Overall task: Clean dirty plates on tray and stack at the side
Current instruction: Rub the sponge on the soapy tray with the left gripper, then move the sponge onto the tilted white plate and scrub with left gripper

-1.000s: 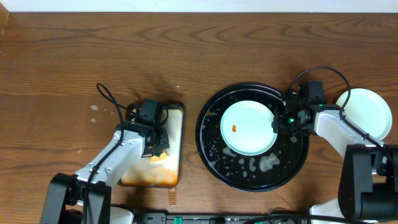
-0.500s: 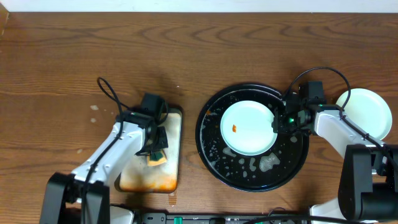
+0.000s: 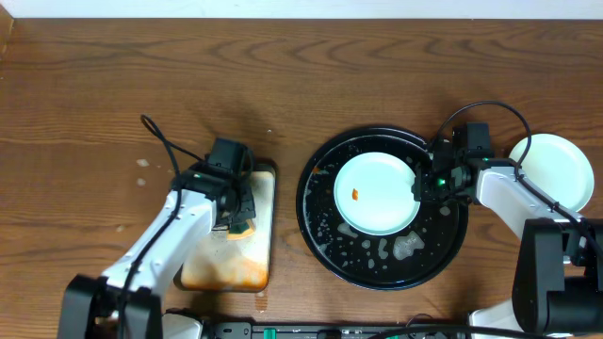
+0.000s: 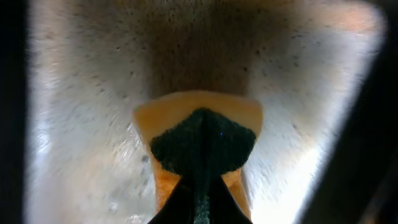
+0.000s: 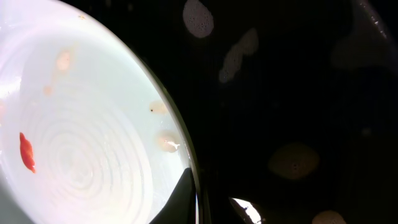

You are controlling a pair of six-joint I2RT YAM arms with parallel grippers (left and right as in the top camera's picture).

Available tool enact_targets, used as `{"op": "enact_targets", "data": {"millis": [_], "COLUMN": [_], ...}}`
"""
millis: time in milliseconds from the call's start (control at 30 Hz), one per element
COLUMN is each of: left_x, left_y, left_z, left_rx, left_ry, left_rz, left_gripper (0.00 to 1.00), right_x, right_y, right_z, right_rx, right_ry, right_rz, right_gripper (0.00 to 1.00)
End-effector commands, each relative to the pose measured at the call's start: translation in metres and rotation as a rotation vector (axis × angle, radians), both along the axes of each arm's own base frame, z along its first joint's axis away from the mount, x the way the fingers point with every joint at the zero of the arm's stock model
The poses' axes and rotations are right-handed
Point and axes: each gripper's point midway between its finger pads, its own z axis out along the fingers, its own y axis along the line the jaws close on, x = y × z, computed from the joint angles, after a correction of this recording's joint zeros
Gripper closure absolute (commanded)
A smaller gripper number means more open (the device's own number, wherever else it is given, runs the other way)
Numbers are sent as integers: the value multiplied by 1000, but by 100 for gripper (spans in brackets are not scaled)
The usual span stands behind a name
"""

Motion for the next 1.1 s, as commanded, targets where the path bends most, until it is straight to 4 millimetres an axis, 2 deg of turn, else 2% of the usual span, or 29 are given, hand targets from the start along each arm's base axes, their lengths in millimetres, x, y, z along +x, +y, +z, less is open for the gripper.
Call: {"op": "enact_targets", "data": {"millis": [0,100,233,300,333,467,600,667,800,1067], "left_x": [-9,-14,-18,-15,-8,10,26,33,49,64], "left_y": [4,5,6,6,4,-1,-11,-27,-75,-164], "left_z": [-27,-40,-44,-32,-18,20,49,61,83,99], "left_rx": [25,34,40,43,43,33,-1,-72,-253,-403], "left_ry": [46,83,107,106,94,48,-1,-21,-99,-245], "left_rz": [-22,-22,-23,-43,-69,-74,-83,-103,-163,-240], "left_gripper": [93,93,93,93,93,93,93,93,93,93], "right_x": [-29,-29,-29,-29,-28,-28,-28,-28,-28,-28], "right_y": [-9,-9,-9,-9,-9,-9,-9,-9,-9,-9], "right_z": [-29,-29,-29,-28,-28,-28,-28,-28,-28,-28], "right_rx": [-59,-59,-59,-59,-59,-59,-59,-59,-60,-60], "right_ry": [122,122,121,120,120,119,119,120,120,120], "right_rz": [-18,-18,-18,-18,-18,-18,-18,-18,-18,-18], "right_gripper": [99,99,99,99,99,99,99,99,99,99]}}
